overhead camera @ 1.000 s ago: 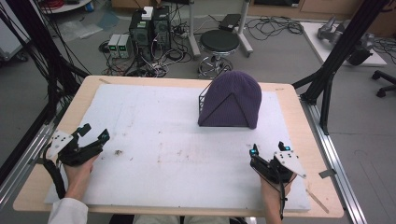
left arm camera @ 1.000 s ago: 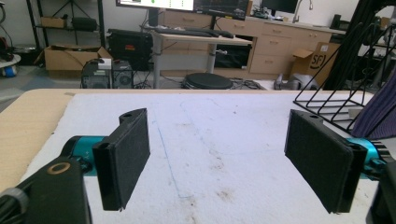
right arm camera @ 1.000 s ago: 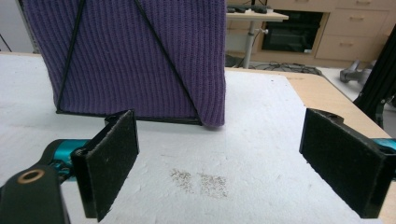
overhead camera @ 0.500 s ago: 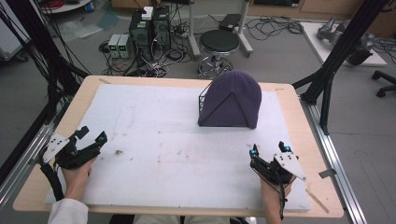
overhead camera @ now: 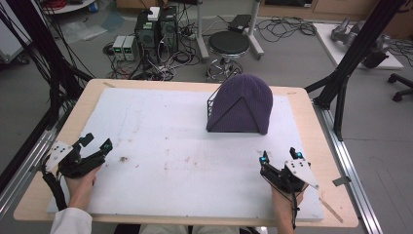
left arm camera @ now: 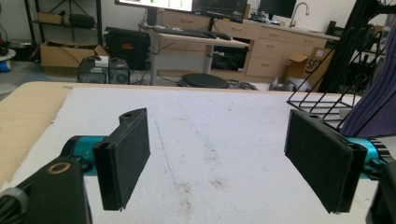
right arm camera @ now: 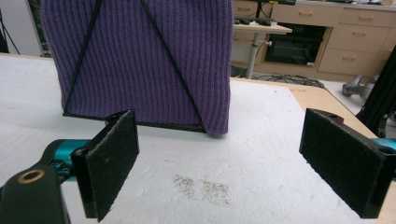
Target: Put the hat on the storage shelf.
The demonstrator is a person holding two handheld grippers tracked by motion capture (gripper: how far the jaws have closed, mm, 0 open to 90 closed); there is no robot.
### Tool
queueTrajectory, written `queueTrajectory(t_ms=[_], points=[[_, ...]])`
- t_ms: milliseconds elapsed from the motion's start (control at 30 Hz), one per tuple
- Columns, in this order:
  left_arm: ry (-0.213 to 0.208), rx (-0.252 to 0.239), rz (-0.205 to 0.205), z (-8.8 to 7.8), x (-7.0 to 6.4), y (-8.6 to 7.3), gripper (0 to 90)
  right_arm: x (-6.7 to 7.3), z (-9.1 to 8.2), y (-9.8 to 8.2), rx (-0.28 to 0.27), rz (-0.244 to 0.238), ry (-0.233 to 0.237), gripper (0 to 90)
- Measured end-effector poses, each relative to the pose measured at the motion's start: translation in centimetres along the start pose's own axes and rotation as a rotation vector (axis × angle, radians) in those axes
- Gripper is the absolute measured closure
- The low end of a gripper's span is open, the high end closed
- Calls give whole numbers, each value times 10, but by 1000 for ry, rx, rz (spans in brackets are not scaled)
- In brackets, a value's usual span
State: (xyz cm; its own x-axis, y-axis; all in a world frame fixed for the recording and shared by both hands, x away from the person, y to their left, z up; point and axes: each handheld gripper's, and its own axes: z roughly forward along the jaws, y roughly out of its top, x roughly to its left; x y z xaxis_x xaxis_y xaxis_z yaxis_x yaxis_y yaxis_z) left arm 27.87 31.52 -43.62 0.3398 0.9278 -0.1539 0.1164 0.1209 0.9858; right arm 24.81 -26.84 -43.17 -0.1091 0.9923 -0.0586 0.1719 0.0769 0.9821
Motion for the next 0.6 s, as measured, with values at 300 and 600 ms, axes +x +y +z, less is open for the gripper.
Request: queueTrajectory(t_ms=[300,600], points=[[-1,5,2,1,-1,-1,228,-1,0,-1,10,23,4,111],[4,1,-6,0,0,-1,234,-4,-2,-2,15,36,1,111]])
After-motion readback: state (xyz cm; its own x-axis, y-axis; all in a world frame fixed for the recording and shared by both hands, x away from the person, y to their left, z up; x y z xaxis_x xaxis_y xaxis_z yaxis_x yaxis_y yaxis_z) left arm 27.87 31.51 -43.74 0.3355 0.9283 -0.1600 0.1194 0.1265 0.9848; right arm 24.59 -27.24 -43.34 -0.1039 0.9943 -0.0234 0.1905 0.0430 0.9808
